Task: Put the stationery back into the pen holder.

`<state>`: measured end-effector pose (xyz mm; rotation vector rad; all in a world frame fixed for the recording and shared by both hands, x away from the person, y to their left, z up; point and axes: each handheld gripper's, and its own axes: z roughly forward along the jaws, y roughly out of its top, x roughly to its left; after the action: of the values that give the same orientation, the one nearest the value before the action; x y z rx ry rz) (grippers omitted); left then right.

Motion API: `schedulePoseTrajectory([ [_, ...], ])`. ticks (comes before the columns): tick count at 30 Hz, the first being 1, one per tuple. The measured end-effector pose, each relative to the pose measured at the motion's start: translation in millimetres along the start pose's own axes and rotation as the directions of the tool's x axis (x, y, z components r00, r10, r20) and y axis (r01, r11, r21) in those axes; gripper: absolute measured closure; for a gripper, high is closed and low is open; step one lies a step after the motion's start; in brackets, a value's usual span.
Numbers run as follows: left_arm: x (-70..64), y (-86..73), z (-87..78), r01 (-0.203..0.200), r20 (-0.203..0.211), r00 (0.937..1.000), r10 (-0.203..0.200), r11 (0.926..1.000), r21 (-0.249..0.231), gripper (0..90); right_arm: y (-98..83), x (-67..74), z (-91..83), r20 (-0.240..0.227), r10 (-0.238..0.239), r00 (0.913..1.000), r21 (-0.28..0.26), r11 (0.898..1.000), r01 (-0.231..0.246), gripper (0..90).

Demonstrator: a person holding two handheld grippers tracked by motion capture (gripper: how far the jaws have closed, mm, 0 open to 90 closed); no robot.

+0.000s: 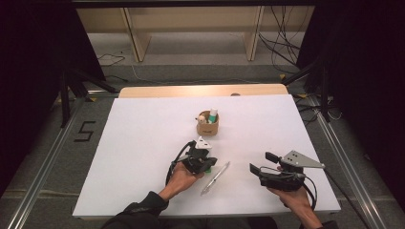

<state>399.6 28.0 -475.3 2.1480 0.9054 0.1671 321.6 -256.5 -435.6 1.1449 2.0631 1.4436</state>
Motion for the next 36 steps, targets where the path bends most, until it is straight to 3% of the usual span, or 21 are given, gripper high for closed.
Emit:
schedulePoseTrajectory([
  [3, -2.4, -2.1, 4.6, -0.02, -0.003, 0.9998, 0.02, 0.9994, 0.029, 89.1, -0.2, 0.0, 0.4, -0.001, -0.001, 1.0, 0.002, 1.0, 0.001, 23.8],
  [6, -1.9, -3.7, 7.4, -0.015, -0.003, 0.9999, 0.016, 0.9988, 0.047, 89.2, -0.1, 0.4, 0.3, -0.002, -0.003, 1.0, 0.003, 1.0, 0.003, 23.9],
  [12, -1.4, -3.7, 4.2, -0.041, -0.017, 0.999, 0.043, 0.9951, 0.09, 89.2, 0.0, 0.1, -0.7, -0.005, 0.001, 1.0, 0.005, 1.0, -0.001, 23.7],
  [17, 1.7, -5.4, -1.4, -0.064, -0.052, 0.9961, 0.071, 0.9897, 0.128, 89.2, 0.2, 0.2, -1.7, -0.004, -0.001, 1.0, 0.001, 1.0, 0.001, 23.7],
  [21, 13.5, -9.5, -7.7, -0.032, -0.064, 0.9971, 0.041, 0.9889, 0.145, 89.1, 0.3, -0.3, -2.6, -0.002, 0.003, 1.0, -0.001, 1.0, -0.003, 23.7],
  [23, 18.8, -10.3, -11.3, -0.028, -0.092, 0.9948, 0.043, 0.9877, 0.154, 89.1, 0.3, -0.5, -2.9, -0.002, 0.003, 1.0, -0.001, 1.0, -0.003, 23.7],
  [29, 38.3, -12.7, -19.9, 0.007, -0.123, 0.9923, 0.013, 0.9869, 0.161, 89.1, 0.7, -0.6, -3.3, 0.0, 0.0, 1.0, -0.003, 1.0, 0.0, 23.8],
  [32, 43.1, -11.6, -24.4, 0.032, -0.103, 0.9946, -0.017, 0.9896, 0.14, 89.0, 0.7, -0.8, -3.0, 0.001, 0.003, 1.0, -0.002, 1.0, -0.003, 23.8],
  [36, 45.9, -4.2, -34.8, 0.028, -0.094, 0.9954, -0.018, 0.9933, 0.112, 86.9, 0.9, -0.4, -3.2, 0.0, 0.001, 1.0, -0.003, 1.0, -0.001, 23.8],
])
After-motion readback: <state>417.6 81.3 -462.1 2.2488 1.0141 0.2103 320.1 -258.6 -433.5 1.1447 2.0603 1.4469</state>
